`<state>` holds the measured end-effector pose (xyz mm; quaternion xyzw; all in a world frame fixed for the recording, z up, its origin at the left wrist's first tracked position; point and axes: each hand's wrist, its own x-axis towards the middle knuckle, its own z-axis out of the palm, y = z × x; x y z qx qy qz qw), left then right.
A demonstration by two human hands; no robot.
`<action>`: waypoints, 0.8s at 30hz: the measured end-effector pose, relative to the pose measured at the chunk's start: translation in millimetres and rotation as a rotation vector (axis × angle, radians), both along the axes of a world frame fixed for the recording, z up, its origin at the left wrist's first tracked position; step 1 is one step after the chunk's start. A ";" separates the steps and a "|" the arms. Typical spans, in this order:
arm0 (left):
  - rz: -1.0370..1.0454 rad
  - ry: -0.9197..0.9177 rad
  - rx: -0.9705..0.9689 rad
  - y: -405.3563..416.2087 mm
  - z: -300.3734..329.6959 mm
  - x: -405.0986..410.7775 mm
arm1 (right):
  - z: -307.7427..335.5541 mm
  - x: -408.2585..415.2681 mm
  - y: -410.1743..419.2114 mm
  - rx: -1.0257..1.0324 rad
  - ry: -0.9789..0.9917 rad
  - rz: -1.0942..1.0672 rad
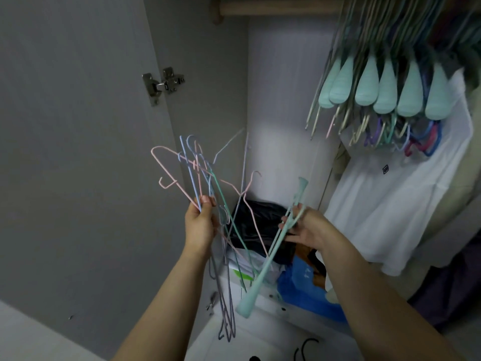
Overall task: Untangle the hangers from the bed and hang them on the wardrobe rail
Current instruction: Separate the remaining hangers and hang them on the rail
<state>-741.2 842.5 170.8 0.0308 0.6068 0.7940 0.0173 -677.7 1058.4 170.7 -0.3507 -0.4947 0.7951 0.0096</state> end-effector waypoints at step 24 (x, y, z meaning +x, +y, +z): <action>0.254 0.061 0.118 17.9 13.0 -14.4 | -33.8 27.6 -42.5 0.207 0.070 0.072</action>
